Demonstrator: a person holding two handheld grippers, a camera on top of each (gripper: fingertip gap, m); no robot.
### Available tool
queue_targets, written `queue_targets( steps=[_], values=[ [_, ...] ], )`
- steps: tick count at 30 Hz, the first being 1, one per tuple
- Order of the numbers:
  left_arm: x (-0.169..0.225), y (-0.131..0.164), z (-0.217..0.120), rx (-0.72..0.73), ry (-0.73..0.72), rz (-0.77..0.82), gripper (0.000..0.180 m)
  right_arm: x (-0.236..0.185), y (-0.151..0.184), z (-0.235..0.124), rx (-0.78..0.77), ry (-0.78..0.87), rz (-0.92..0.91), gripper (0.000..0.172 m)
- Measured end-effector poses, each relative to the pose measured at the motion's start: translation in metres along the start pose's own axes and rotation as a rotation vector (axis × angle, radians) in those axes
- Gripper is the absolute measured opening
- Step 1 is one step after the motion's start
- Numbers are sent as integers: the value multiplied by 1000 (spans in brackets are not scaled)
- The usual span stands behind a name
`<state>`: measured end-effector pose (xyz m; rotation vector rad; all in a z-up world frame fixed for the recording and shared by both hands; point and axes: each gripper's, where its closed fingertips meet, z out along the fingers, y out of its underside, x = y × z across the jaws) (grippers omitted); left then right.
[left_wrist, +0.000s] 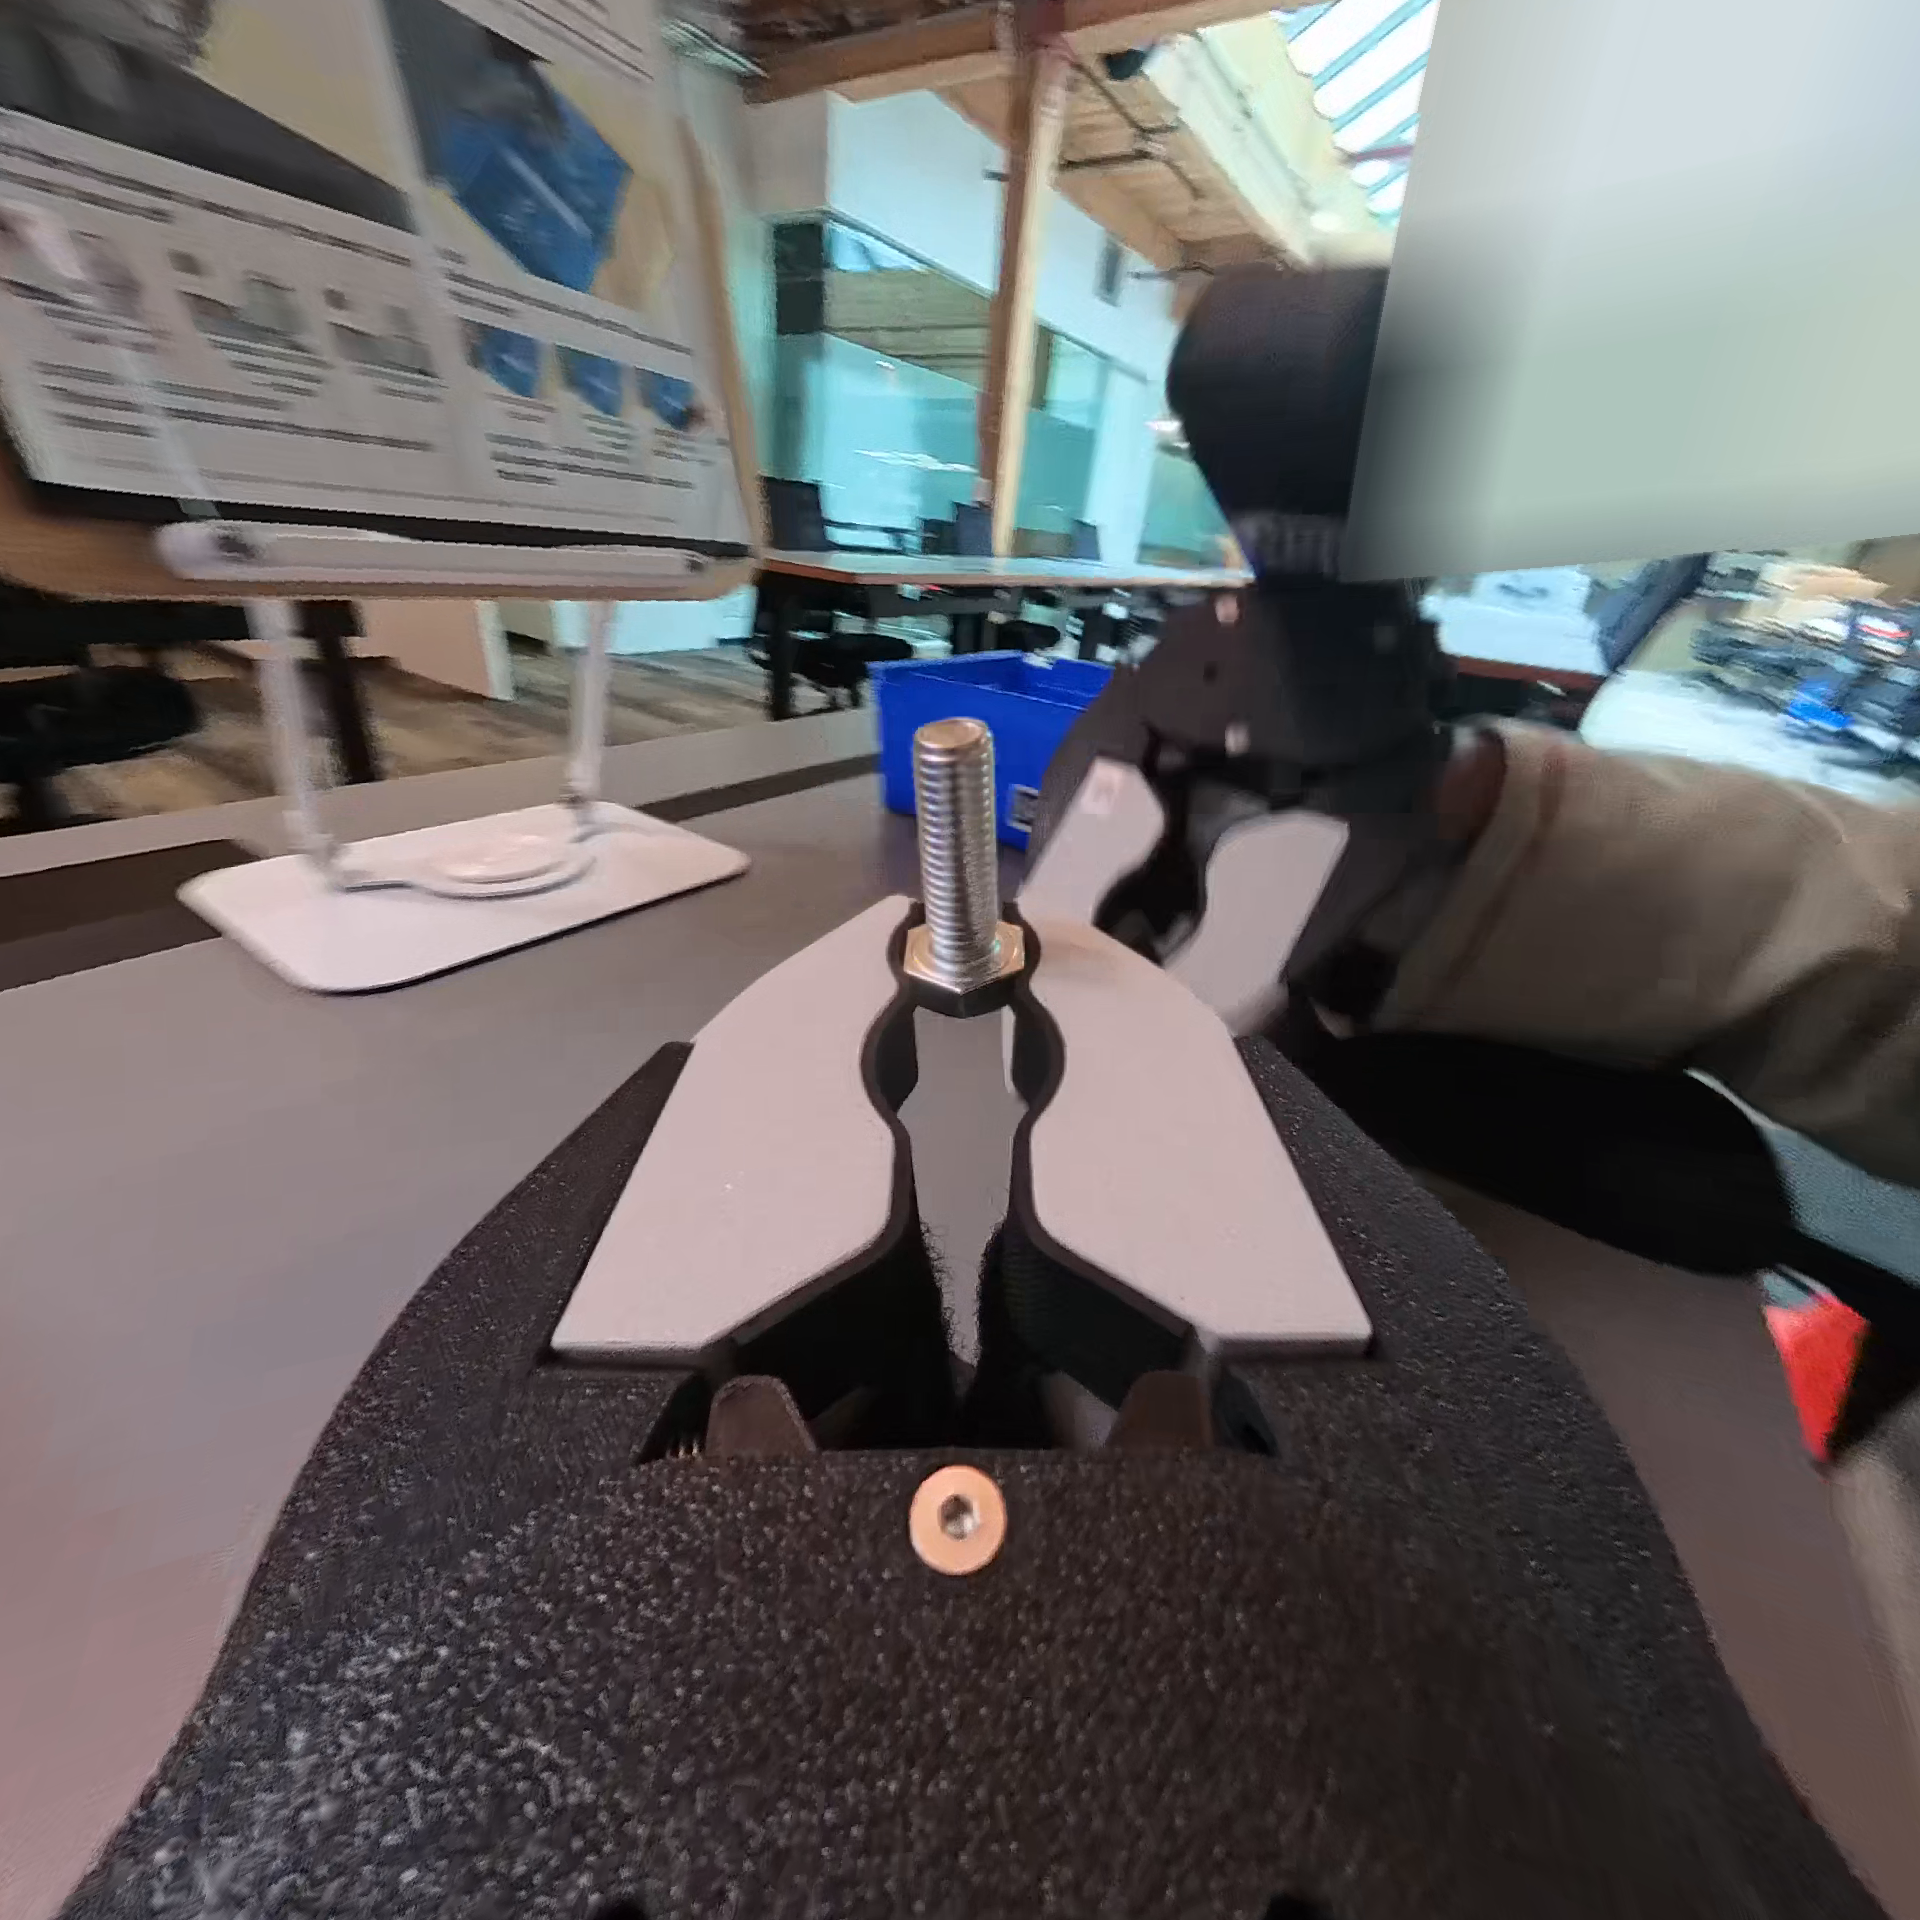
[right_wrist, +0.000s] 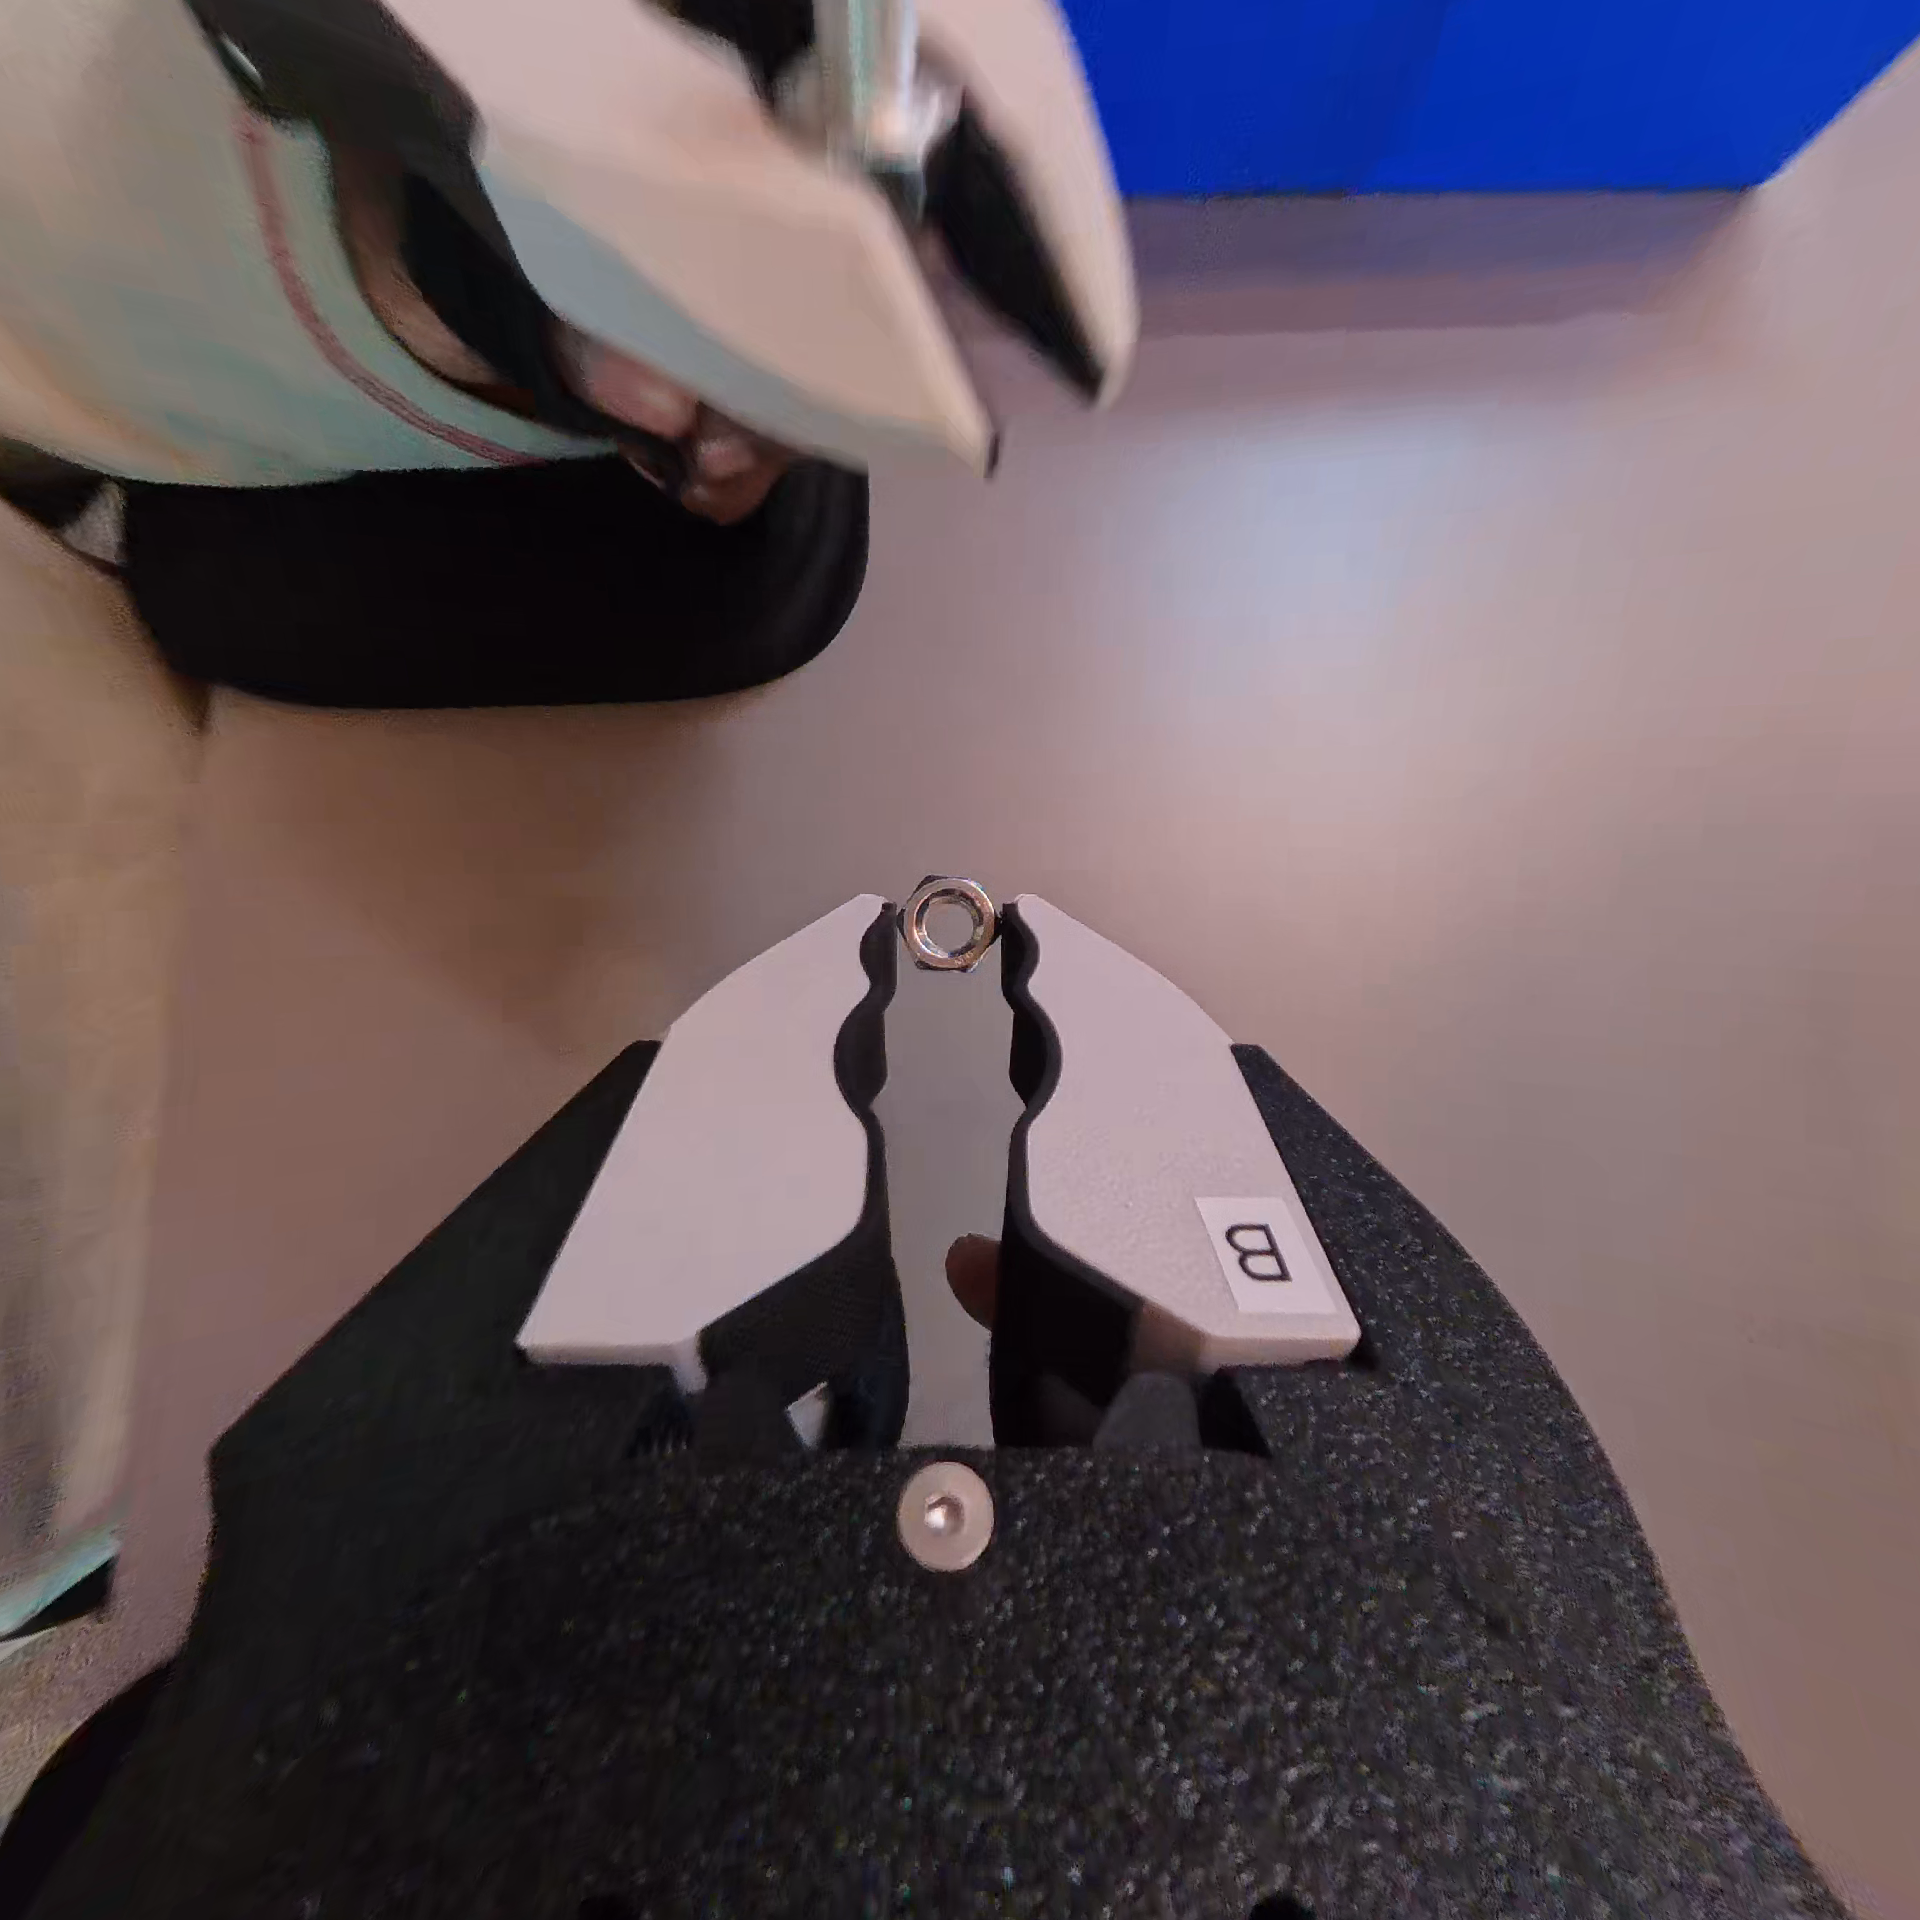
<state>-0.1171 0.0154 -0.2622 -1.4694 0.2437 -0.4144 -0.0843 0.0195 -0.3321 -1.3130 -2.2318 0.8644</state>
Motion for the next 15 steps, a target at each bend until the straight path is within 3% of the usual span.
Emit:
queue_targets(
  steps=[5, 8, 12, 15],
  values=[
    [71, 21, 29, -148, 399, 44, 13, -14, -2, -93, 109, 69, 36, 19],
    [109, 48, 44, -259, 629, 139, 13, -29, -7, -128, 146, 59, -7, 19],
    [140, 77, 56, -353, 815, 259, 13, -56, -2, -132, 103, -62, -181, 19],
    [148, 86, 57, -369, 878, 234, 13, -71, 11, -120, 29, -158, -301, 19]
  ],
)
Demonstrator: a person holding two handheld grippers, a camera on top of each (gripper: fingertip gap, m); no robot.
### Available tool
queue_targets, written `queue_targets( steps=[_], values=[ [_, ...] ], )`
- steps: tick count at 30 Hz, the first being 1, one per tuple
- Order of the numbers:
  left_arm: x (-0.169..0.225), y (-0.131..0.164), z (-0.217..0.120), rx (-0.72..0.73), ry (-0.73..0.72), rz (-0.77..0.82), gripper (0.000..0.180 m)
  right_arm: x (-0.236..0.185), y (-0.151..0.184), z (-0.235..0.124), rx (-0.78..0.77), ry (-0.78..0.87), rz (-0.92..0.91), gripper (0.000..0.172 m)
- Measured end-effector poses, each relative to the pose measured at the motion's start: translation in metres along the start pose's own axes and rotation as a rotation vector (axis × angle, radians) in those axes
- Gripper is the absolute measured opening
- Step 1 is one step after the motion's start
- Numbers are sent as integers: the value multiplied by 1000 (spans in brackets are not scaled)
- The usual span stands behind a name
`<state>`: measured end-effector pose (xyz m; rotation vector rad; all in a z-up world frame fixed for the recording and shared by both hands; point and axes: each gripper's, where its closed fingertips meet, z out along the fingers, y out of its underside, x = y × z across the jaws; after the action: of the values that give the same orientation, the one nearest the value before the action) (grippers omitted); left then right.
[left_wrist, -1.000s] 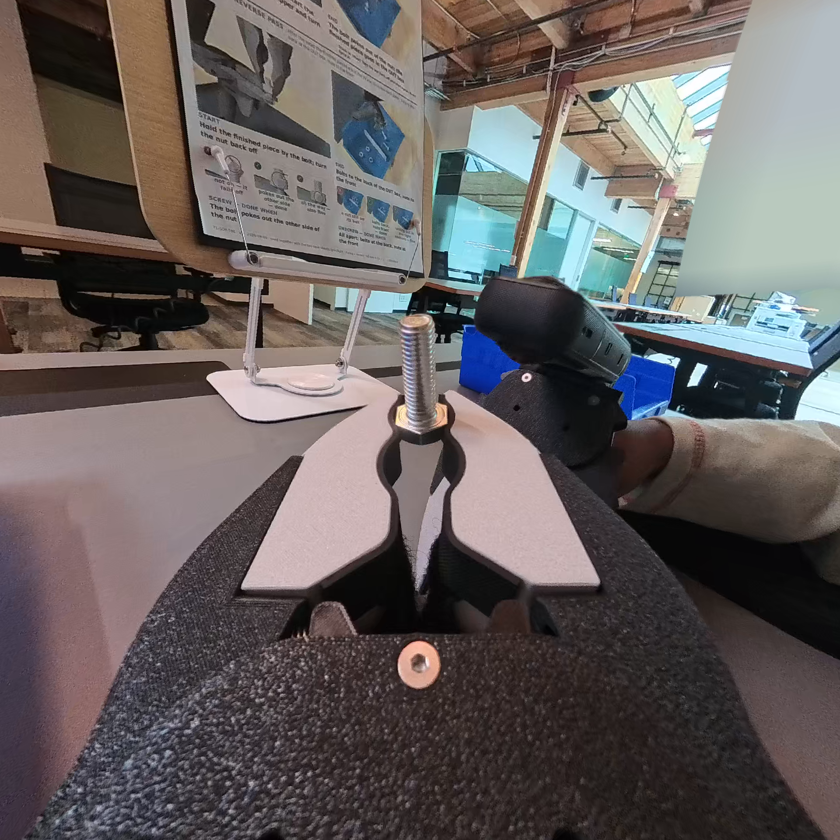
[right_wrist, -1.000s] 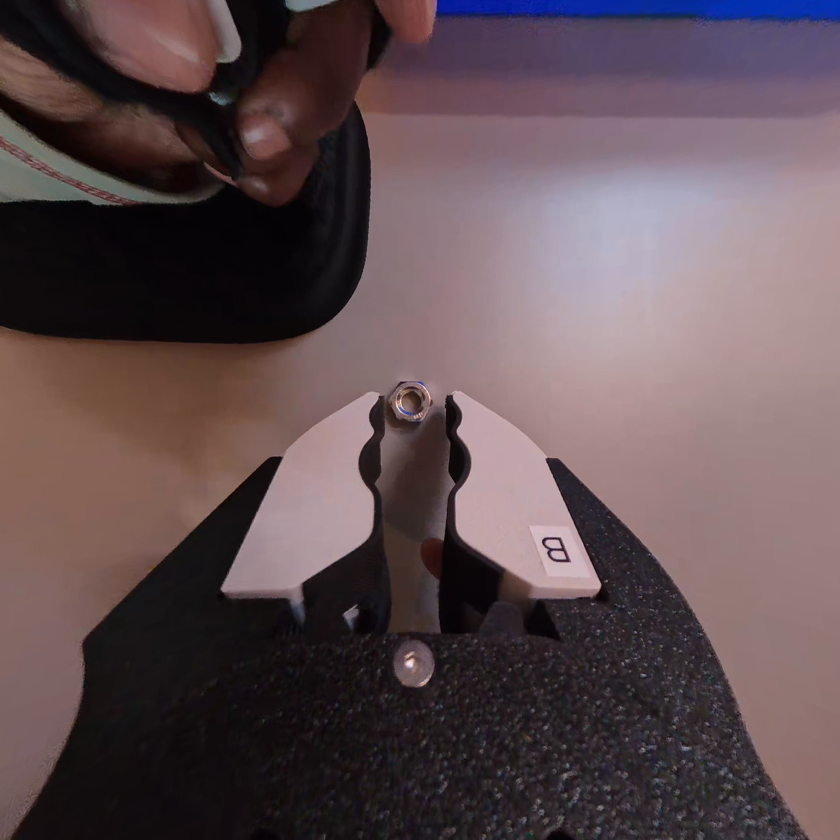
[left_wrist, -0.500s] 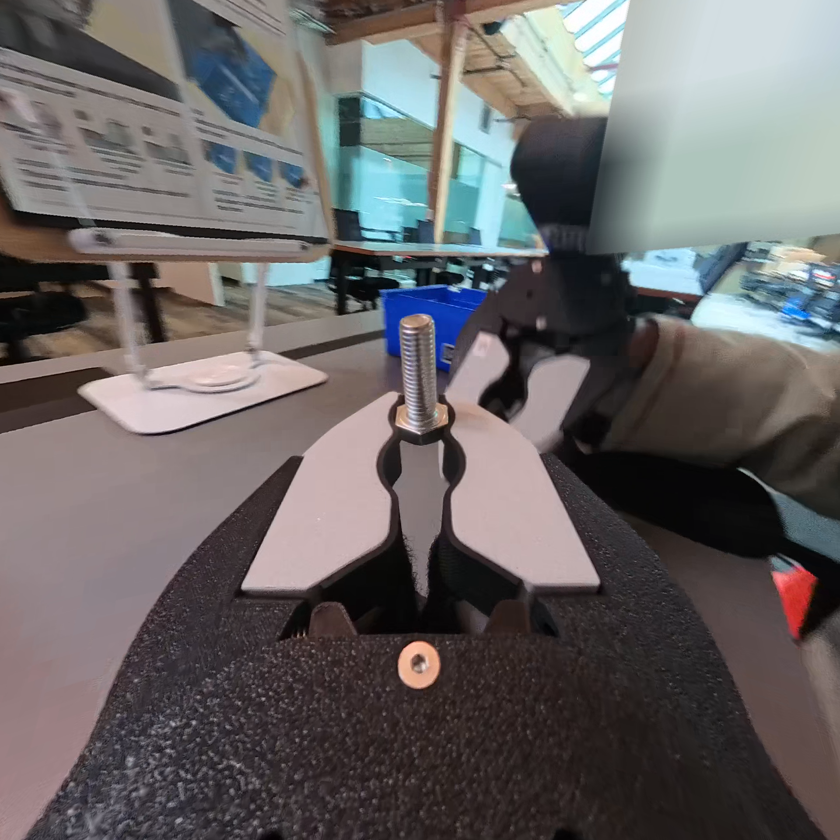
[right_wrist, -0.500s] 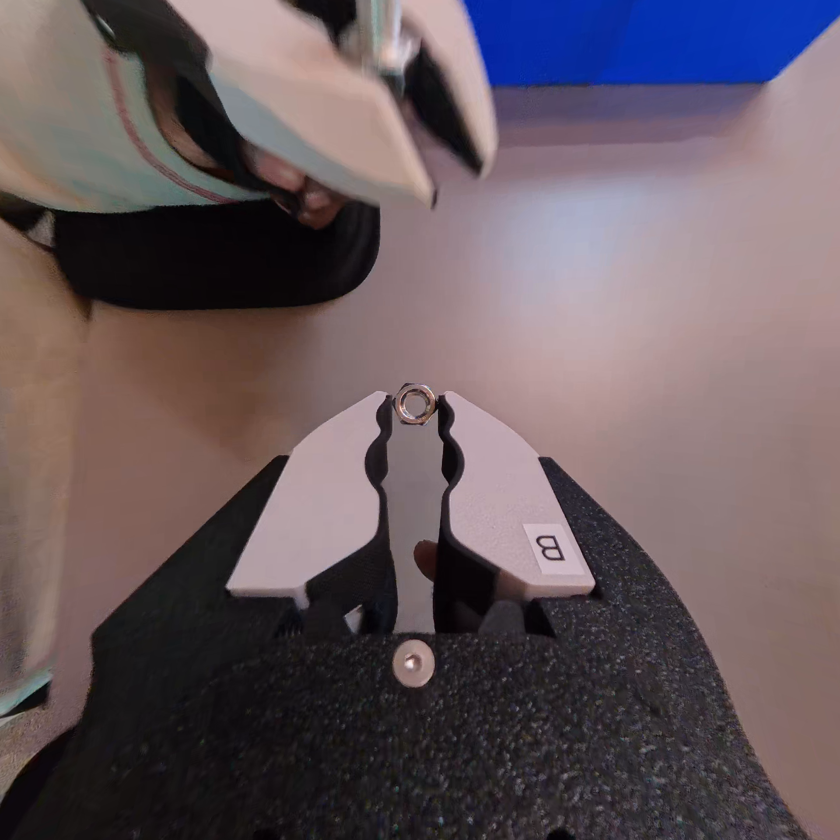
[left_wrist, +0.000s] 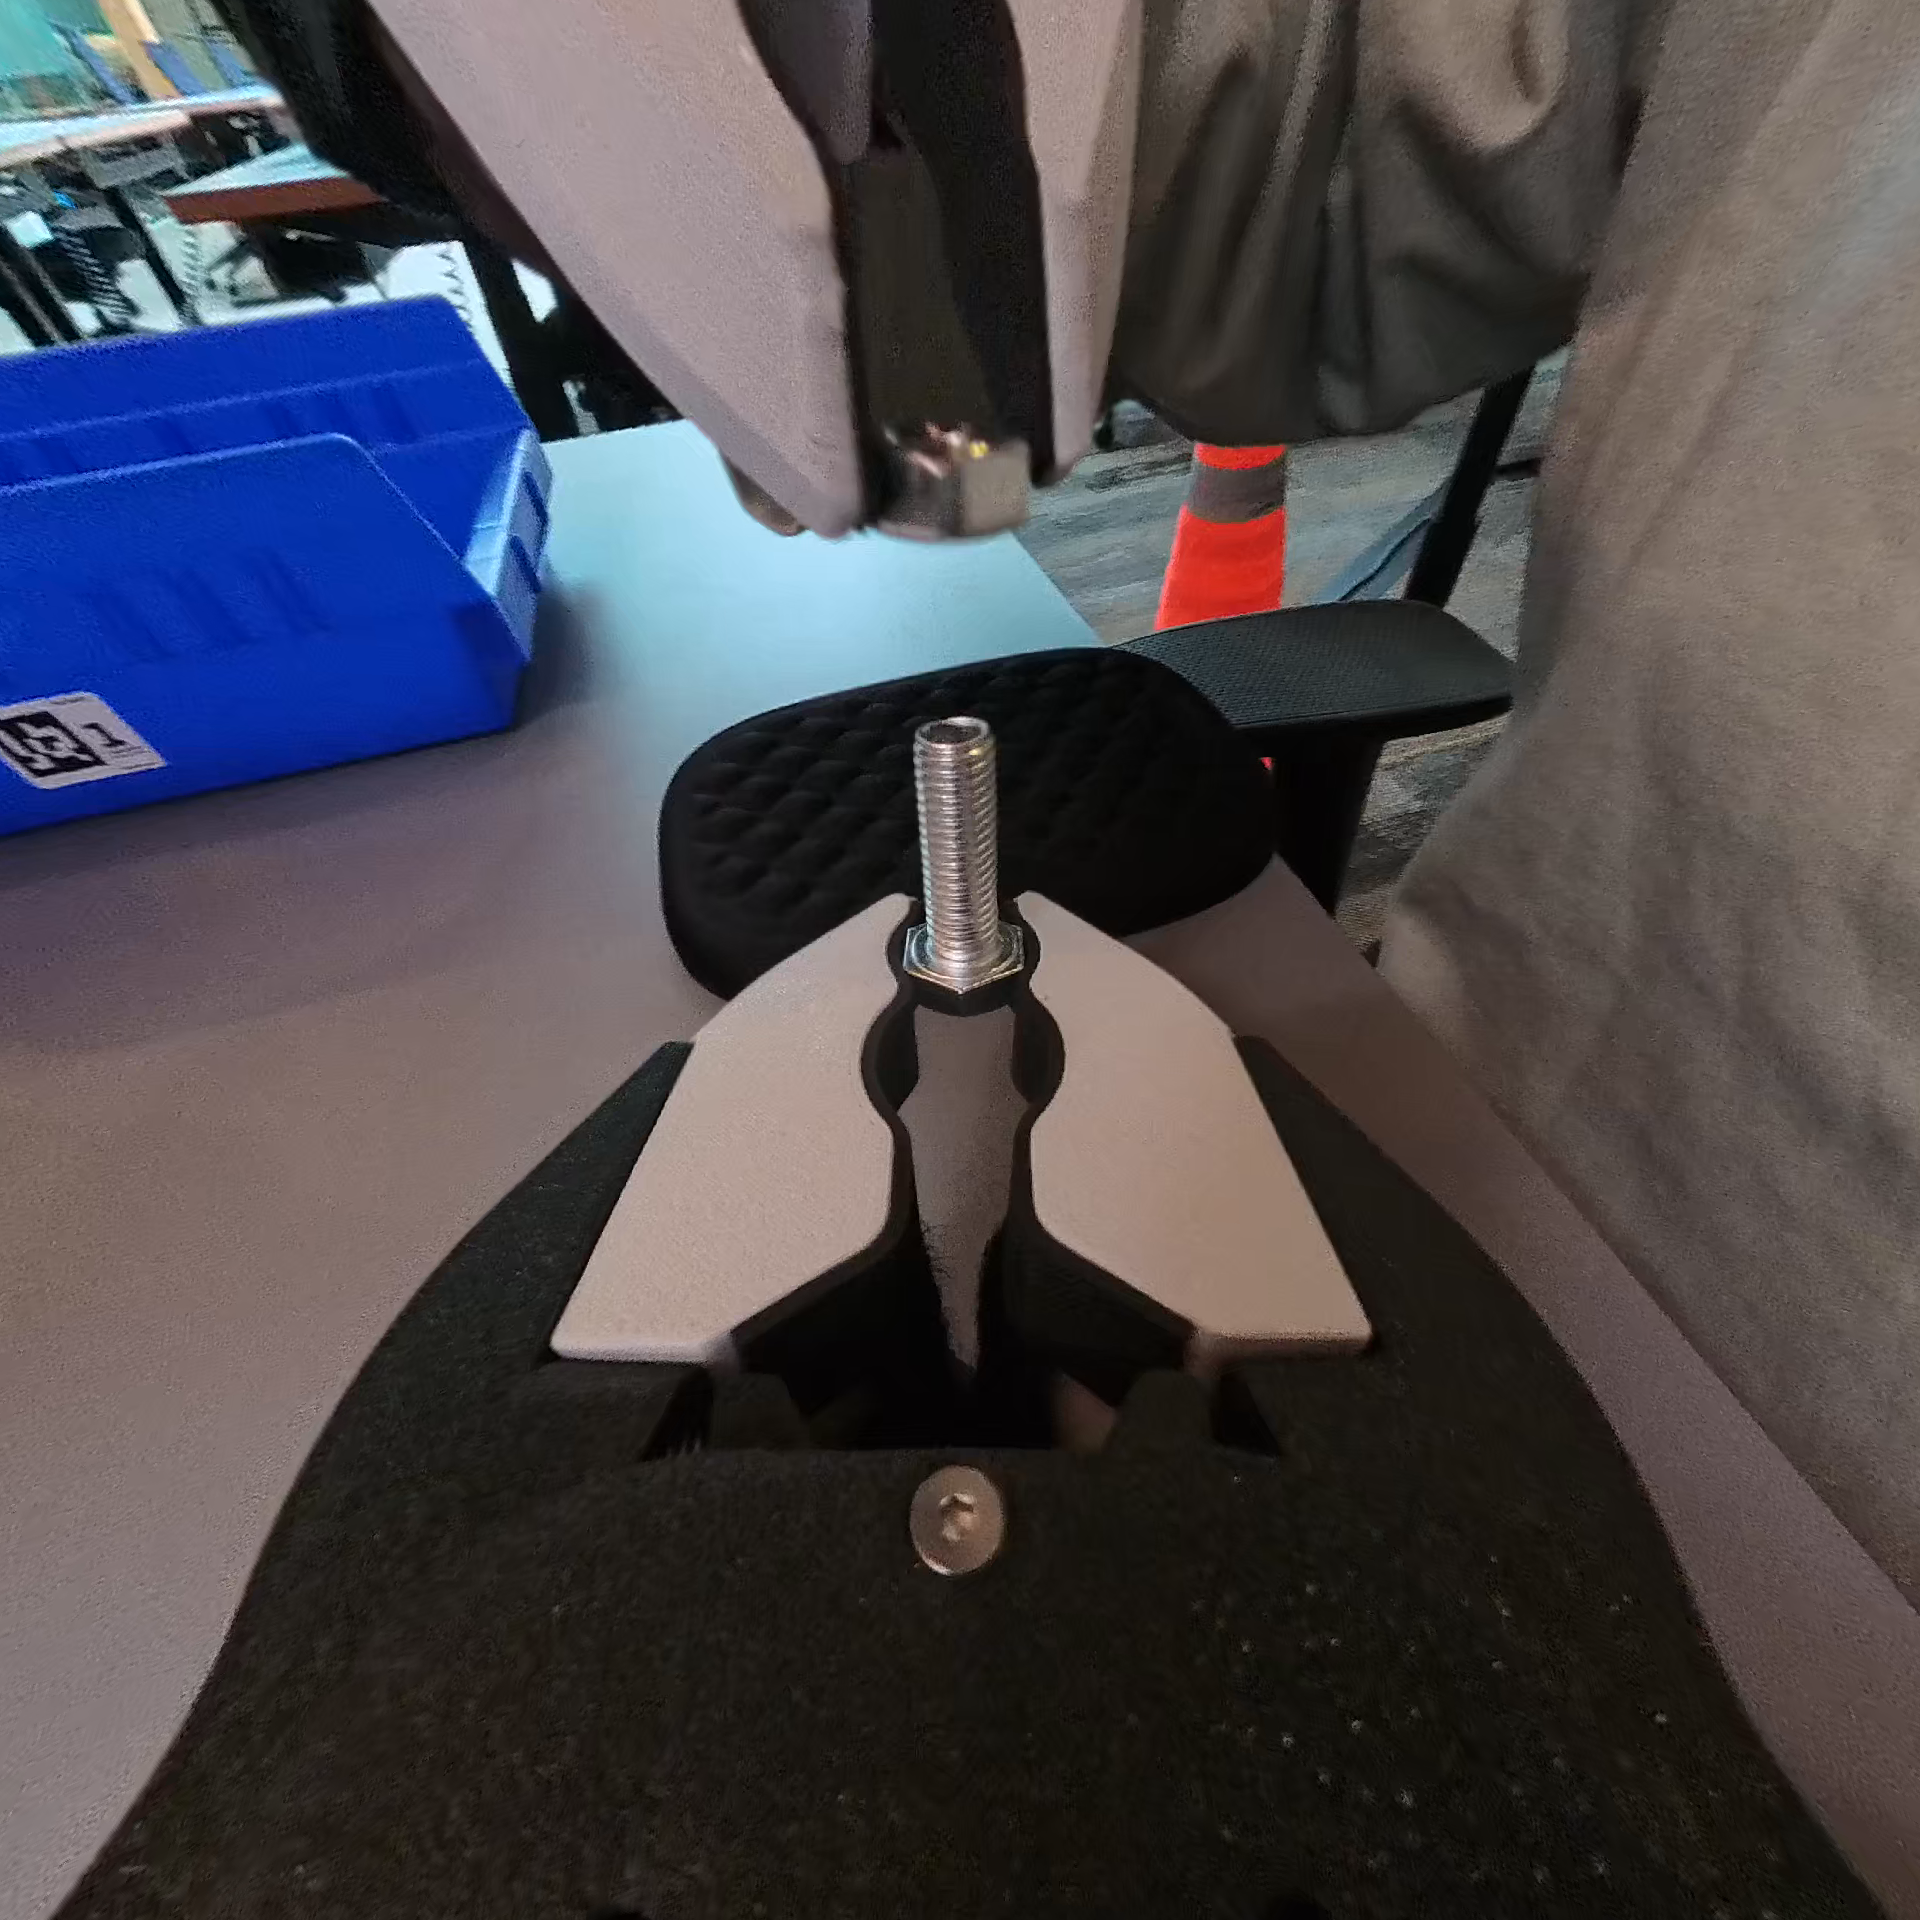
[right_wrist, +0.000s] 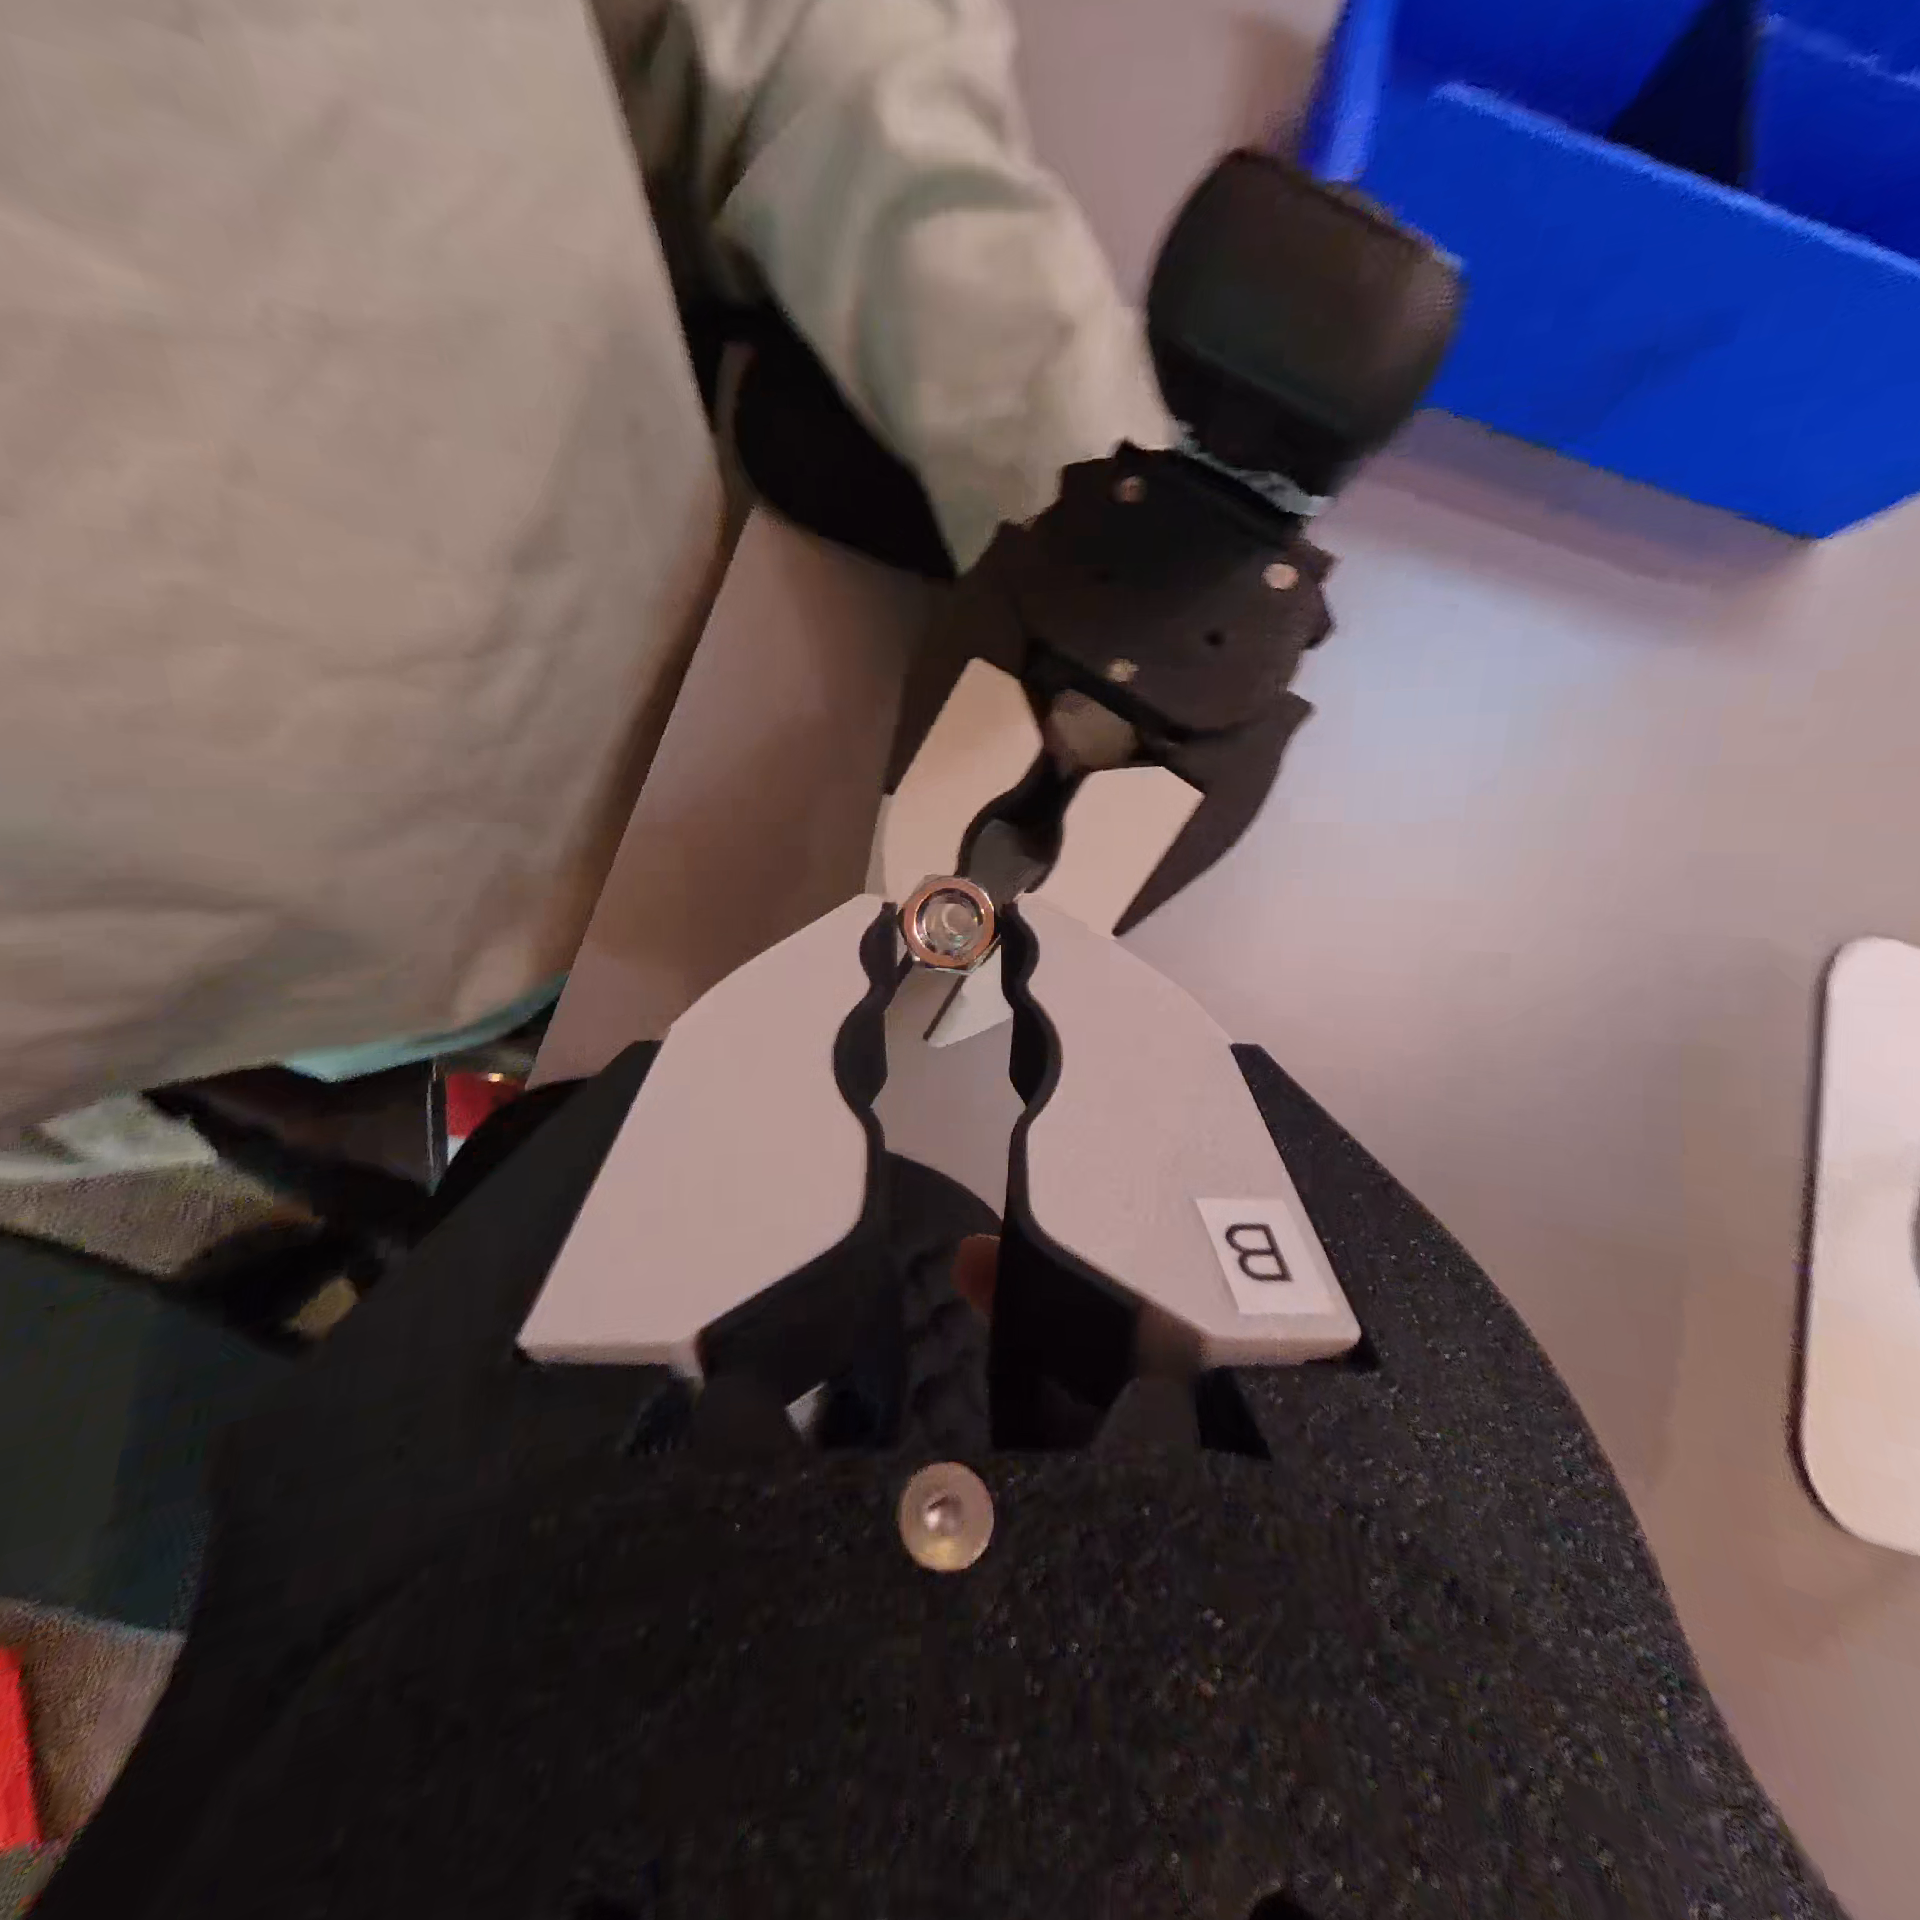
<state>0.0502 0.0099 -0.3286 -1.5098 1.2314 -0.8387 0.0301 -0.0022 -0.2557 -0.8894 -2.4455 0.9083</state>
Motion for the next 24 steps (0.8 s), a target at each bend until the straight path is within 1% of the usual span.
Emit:
queue_targets(
  steps=[3, 6, 14, 18, 20, 24],
  values=[
    [2, 1, -1, 5, 14, 5, 13, -5, 3, 12, -26, -80, -49, 19],
    [2, 0, -2, 17, 20, -7, 13, -3, 1, 19, -16, -122, -89, 19],
    [5, -4, -5, 51, 35, 9, 13, 1, 2, 24, -30, -194, -147, 19],
    [5, -5, -6, 59, 36, 12, 13, 1, 1, 25, -2, -222, -155, 19],
    [3, -4, -6, 52, 26, 4, 13, 3, 2, 25, -10, -216, -155, 19],
    [-8, -3, -9, 51, -38, -59, 13, 16, 6, 24, -67, -128, -110, 19]
  ],
)
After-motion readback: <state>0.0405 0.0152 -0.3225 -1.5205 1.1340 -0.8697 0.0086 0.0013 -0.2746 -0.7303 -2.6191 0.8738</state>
